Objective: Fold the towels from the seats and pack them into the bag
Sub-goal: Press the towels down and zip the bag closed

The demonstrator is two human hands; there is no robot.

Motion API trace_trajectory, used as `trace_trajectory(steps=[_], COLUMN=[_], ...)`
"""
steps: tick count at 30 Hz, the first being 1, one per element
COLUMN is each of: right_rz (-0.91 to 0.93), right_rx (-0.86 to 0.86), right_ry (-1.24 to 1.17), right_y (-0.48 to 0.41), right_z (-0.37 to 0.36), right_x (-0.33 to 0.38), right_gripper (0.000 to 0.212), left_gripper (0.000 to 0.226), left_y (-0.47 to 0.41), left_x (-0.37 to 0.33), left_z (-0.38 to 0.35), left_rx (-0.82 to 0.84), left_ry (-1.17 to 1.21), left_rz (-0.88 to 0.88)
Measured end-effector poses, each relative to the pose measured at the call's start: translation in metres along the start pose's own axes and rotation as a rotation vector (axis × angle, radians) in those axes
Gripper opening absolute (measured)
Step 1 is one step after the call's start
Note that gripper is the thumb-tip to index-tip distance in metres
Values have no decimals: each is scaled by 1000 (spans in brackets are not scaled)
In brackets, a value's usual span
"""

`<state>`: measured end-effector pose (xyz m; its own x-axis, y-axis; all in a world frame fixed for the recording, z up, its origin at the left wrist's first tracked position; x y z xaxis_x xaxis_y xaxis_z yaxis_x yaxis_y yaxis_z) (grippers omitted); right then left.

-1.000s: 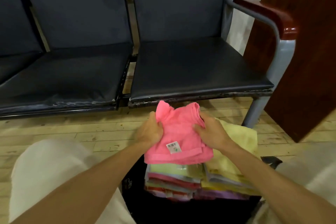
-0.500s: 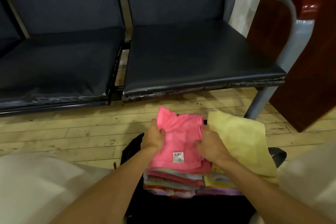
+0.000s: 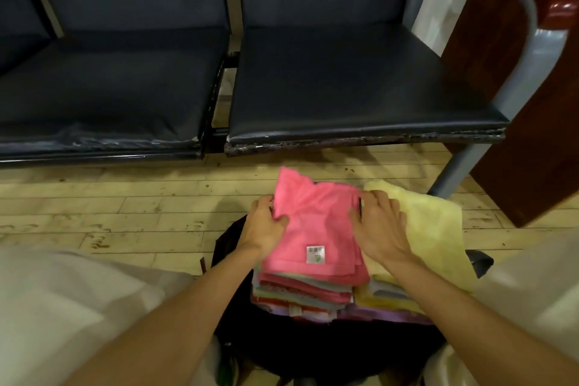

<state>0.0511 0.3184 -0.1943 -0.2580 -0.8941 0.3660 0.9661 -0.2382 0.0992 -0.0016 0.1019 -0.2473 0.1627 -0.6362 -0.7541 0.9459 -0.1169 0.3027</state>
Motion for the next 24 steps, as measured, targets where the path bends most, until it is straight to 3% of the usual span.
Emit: trace_trajectory(steps=[3,9,13,18,24], right_rz=[93,377,373,350,327], right_rx=[-17,151,206,164,170], right_ry=[87,55,104,136,103], right_y=[-5,-15,-21,-31,-39], right_z=[6,-22,-50,-73,-101], right_x=[27,93,107,110,102], right_gripper=[38,54,63,58,57], left_gripper=[46,21,24,18,48], left_y=[5,5,-13,-37,-57], left_x=[4,23,54,94,129], left_z=[3,29,51,48,20], left_rx=[100,243,164,73,96], left_ry=[34,162,91,-70,-203], left_rz=[1,131,213,205,144])
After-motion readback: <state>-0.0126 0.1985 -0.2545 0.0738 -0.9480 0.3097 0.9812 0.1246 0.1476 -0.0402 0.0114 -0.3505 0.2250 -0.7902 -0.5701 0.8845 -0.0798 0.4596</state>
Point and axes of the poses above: each hand's wrist, its own y-axis away from the middle knuckle, its own z-axis out of the back of the hand, x = y × z, the point moved 9 cm from there along -y, towards the middle knuckle, and after that the axes turned 4 degrees about x, right-handed, at the moved point
